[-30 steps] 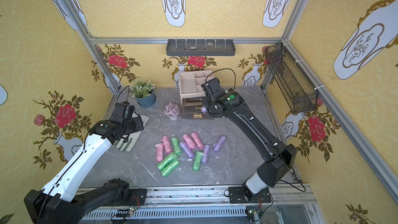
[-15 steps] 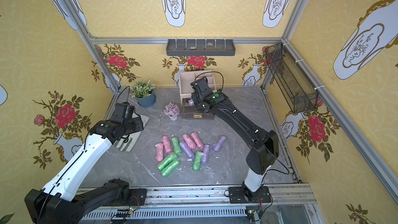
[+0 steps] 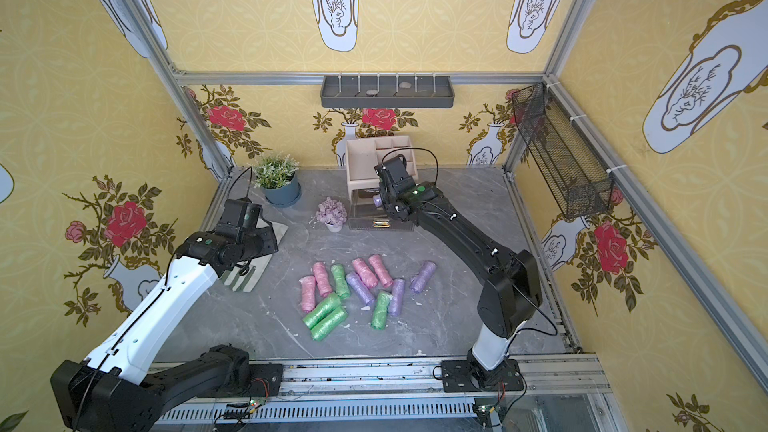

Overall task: Sort the rolls of trash bags by color and place them into the drawer
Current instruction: Place the roll of trash bags in the drawer.

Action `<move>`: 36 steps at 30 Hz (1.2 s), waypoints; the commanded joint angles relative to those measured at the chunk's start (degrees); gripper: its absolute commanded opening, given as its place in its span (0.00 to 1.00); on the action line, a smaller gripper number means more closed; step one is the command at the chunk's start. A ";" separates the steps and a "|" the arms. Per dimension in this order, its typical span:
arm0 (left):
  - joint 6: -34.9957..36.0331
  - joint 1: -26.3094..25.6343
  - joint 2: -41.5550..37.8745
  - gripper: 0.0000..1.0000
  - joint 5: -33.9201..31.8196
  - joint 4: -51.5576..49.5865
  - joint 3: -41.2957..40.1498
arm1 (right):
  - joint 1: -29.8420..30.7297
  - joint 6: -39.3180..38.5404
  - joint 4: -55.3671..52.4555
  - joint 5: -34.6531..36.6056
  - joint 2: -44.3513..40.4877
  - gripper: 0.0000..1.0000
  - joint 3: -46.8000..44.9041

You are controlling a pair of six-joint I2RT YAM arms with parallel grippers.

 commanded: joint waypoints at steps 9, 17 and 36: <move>0.35 0.11 0.33 0.56 -1.26 0.36 -0.48 | -2.48 -0.26 5.25 -1.21 1.53 0.28 -0.58; 0.33 0.13 0.33 0.57 -1.30 0.41 -0.57 | -3.45 -0.44 6.45 -2.44 3.35 0.31 0.14; 0.28 0.17 -0.87 0.57 -1.17 0.49 -1.01 | -2.21 -3.41 4.44 -2.46 0.79 0.51 1.39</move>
